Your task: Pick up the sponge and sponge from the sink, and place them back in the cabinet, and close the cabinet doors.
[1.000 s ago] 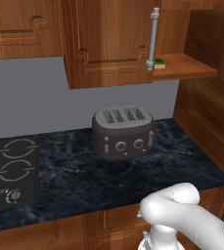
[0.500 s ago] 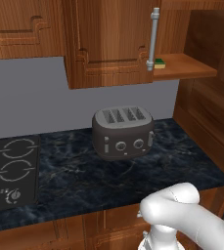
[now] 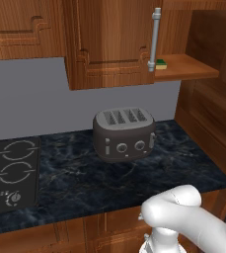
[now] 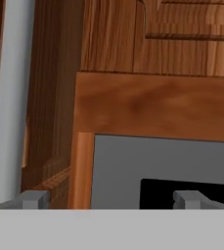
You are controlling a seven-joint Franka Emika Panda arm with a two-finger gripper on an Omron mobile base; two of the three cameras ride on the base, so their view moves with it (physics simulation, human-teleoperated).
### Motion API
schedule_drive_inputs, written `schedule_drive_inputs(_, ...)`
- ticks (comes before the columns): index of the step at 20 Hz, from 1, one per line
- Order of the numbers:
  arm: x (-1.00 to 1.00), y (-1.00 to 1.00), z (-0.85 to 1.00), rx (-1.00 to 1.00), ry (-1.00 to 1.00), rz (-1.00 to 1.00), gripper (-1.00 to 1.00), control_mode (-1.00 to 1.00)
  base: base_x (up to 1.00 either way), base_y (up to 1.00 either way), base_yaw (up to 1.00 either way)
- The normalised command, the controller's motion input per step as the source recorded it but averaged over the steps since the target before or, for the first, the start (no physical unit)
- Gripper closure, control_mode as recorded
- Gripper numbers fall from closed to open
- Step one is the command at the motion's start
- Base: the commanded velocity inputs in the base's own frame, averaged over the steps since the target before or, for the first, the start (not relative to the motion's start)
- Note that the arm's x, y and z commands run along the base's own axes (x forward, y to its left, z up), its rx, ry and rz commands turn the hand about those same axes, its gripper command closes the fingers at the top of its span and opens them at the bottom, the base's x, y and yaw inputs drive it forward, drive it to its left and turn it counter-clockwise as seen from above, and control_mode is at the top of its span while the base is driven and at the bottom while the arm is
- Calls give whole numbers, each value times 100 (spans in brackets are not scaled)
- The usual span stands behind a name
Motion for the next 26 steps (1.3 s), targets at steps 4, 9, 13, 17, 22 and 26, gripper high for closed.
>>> schedule_drive_inputs(4,1,48,-5,-4,0,0,-100,-100,0,0,0)
schedule_drive_inputs(9,5,61,-7,-6,0,0,-100,-100,0,0,0)
schedule_drive_inputs(13,14,69,-3,-8,0,0,-100,-100,0,0,0)
schedule_drive_inputs(17,19,70,0,-8,0,0,-100,-100,0,0,0)
schedule_drive_inputs(22,28,55,0,-2,0,0,-100,-100,0,0,0)
schedule_drive_inputs(26,31,34,0,0,0,0,-100,-100,0,0,0)
